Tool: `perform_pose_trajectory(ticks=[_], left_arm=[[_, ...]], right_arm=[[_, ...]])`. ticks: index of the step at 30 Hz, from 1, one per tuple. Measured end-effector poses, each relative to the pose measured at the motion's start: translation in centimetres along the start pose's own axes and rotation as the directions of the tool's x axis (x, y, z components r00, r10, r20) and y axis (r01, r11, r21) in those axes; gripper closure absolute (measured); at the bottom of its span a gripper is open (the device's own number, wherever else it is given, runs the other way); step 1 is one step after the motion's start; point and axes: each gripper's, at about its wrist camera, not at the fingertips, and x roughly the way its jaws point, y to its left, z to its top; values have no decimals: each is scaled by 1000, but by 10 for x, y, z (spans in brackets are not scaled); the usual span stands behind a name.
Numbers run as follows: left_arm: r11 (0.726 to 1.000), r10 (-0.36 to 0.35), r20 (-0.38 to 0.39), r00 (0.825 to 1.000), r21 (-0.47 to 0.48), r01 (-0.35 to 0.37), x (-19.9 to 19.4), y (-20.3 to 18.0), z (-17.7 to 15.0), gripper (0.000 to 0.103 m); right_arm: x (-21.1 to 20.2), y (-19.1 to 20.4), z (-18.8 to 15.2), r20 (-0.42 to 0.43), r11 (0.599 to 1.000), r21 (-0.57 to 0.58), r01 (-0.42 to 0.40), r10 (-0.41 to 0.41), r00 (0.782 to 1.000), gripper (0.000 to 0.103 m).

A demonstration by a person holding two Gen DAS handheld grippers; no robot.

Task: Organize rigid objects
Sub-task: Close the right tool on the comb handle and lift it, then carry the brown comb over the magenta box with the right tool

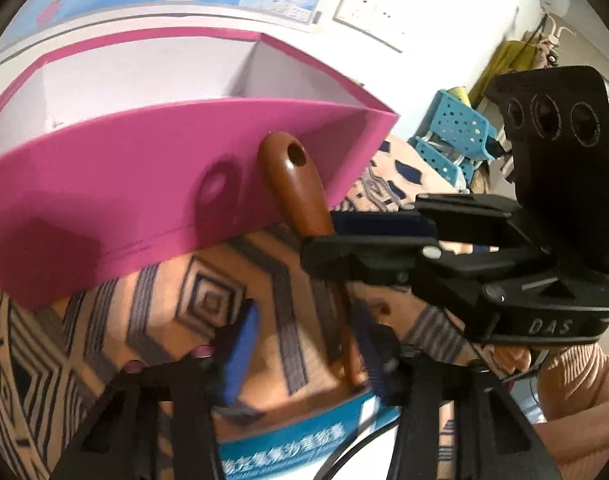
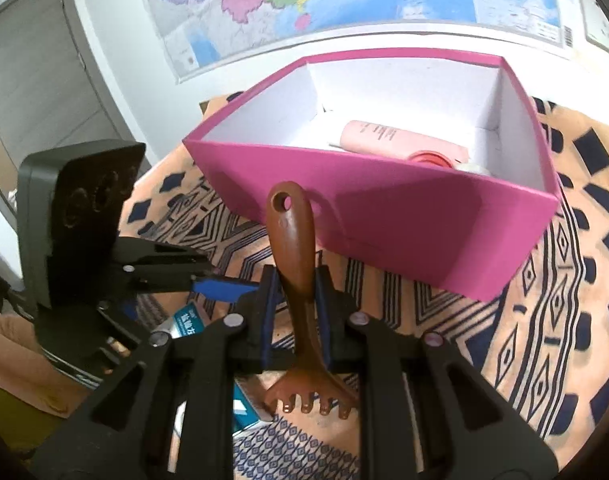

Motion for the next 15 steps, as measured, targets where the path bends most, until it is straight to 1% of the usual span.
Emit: perform_pose_trajectory(ticks=[1, 2, 4, 5, 6, 9, 14, 15], left_arm=[[1000, -13, 3, 1000, 2, 13, 1, -2, 2, 68], [1000, -19, 6, 1000, 9, 19, 1, -5, 3, 70], [999, -16, 17, 1000, 38, 16, 1, -11, 6, 79], [998, -12, 20, 1000, 54, 10, 1, -16, 7, 81], [998, -6, 22, 1000, 70, 5, 1, -21, 8, 86], [992, 31, 31, 999, 119, -34, 6, -30, 9, 87], [987, 40, 37, 998, 152, -45, 2, -41, 9, 88], [985, 48, 44, 998, 165, -55, 5, -47, 8, 88]], right_arm=[[-2, -1, -1, 8, 1000, 9, -2, 2, 1000, 82], [-2, 0, -3, 14, 1000, 17, -3, 3, 1000, 82], [-5, -2, -6, 26, 999, 31, -8, 7, 1000, 82], [-7, -1, -8, 30, 999, 34, -9, 8, 1000, 82], [-7, -1, -9, 33, 999, 38, -12, 11, 999, 82], [-9, -3, -9, 38, 999, 44, -10, 9, 999, 82], [-7, -11, -11, 21, 997, 76, -22, 20, 1000, 81], [-8, -11, -12, 35, 997, 79, -23, 20, 999, 82]])
